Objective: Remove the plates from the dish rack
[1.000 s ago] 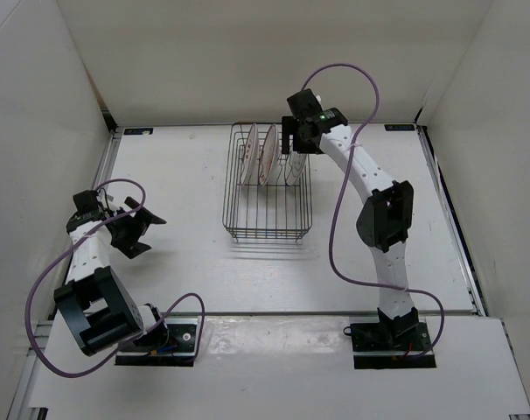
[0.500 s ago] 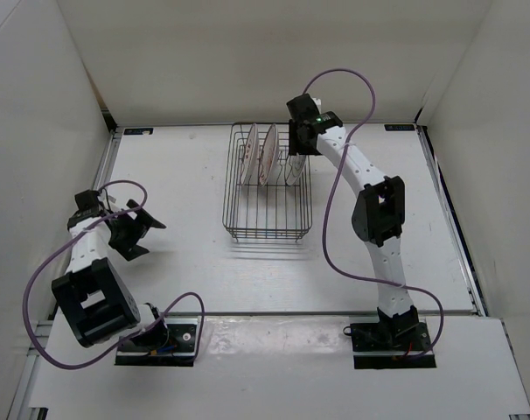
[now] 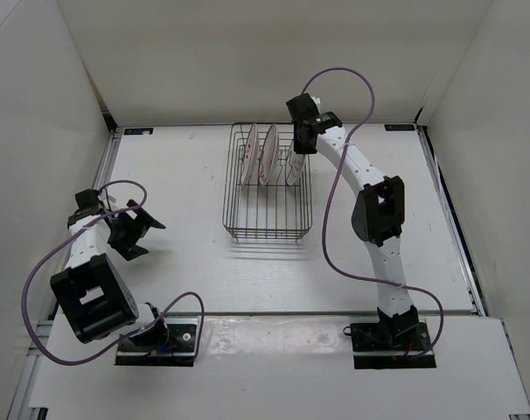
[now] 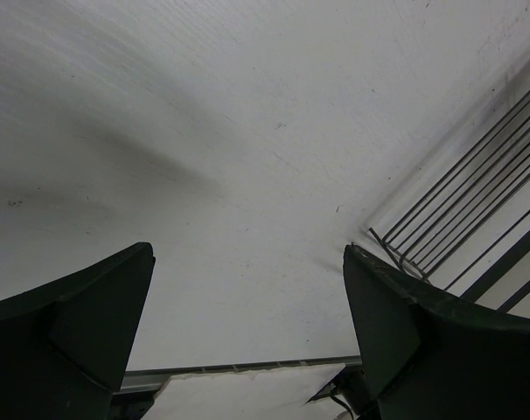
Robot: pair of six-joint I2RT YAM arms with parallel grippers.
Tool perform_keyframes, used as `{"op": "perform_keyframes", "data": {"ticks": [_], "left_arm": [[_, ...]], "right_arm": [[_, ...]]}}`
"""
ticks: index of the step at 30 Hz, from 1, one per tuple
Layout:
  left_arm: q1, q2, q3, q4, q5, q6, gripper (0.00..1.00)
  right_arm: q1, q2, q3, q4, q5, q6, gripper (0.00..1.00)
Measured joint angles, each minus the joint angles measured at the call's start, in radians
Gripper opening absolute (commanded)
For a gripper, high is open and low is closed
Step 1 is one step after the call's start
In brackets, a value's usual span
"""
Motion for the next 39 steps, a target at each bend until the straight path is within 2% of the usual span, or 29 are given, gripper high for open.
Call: {"op": "perform_keyframes", "data": {"ticks": [3,6,21,31,35,37,39], "left_arm": [[0.000,0.000,0.000,0.000,-0.001,-0.001,1.00],[0.000,0.000,0.000,0.000,-0.001,-0.004,1.00],[0.000,-0.019,-0.013,0.000,-0.001,-0.021,1.00],[0.000,-0.034,-0.047,0.005,-0.001,-0.031,1.00],[0.000,-0.034,-0.052,0.018,0.000,-0.042,1.00],[0.000,-0.034,-0.061,0.028,0.003,-0.051,1.00],[0.000,-0.034,-0.070,0.039,0.008,-0.061,1.00]], "right_arm": [[0.003,-0.003,0.000,0.019,-0.009,0.003,0.05],[0.005,-0.004,0.000,0.021,-0.007,-0.002,0.00],[0.008,-0.048,0.000,0.027,0.023,-0.024,0.00],[-0.009,-0.263,-0.006,0.026,0.159,-0.049,0.00],[-0.134,-0.452,-0.122,-0.001,0.078,0.045,0.00],[-0.259,-0.535,-0.187,-0.023,-0.021,0.108,0.00],[-0.434,-0.613,-0.291,-0.021,-0.132,0.154,0.00]]}}
